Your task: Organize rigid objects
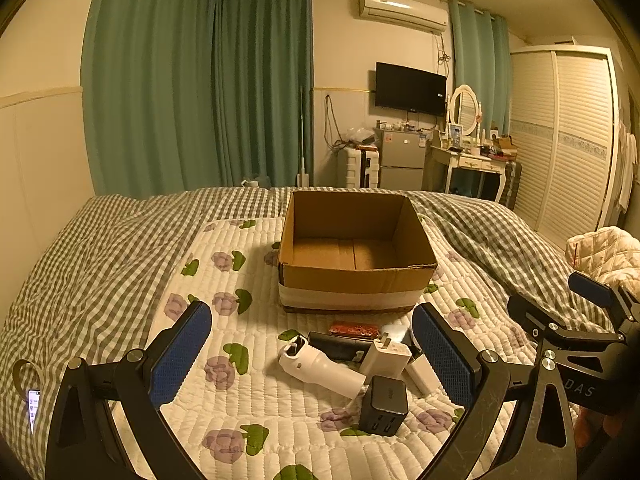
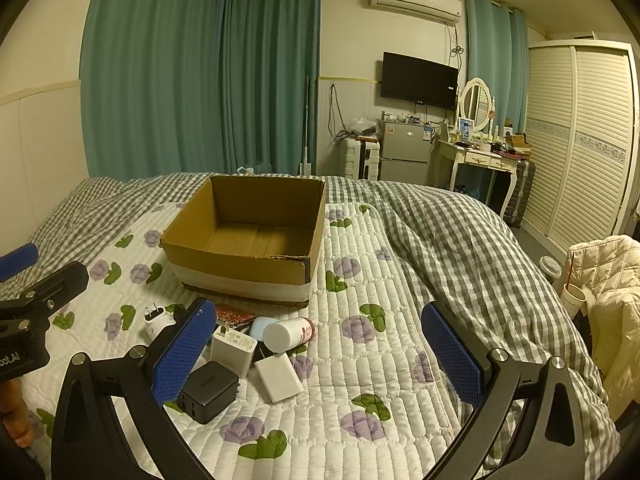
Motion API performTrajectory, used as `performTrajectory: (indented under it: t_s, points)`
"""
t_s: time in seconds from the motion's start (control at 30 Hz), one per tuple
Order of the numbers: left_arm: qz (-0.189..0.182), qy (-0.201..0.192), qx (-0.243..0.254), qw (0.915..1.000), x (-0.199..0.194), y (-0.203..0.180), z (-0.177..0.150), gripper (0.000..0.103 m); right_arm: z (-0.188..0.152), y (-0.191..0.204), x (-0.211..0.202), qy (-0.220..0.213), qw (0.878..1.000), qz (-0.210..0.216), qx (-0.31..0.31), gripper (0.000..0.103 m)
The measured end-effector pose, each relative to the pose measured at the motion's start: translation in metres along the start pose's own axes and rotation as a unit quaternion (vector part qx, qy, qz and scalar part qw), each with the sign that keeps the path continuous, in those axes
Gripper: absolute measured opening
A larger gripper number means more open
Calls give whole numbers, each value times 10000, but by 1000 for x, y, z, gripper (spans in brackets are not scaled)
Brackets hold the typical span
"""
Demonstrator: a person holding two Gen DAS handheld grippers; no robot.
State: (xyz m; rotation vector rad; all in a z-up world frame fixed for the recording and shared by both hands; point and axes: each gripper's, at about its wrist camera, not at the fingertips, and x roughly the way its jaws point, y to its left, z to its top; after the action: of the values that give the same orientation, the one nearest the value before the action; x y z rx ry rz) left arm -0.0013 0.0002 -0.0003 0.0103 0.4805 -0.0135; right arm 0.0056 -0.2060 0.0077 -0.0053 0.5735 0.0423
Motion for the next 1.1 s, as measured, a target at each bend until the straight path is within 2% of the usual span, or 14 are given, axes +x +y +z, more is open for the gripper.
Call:
performTrajectory:
  t_s: [1.1]
  points:
    - [26,75,88,9999,4,-4,-3,102,0,1,1,30,10000,34,2,103]
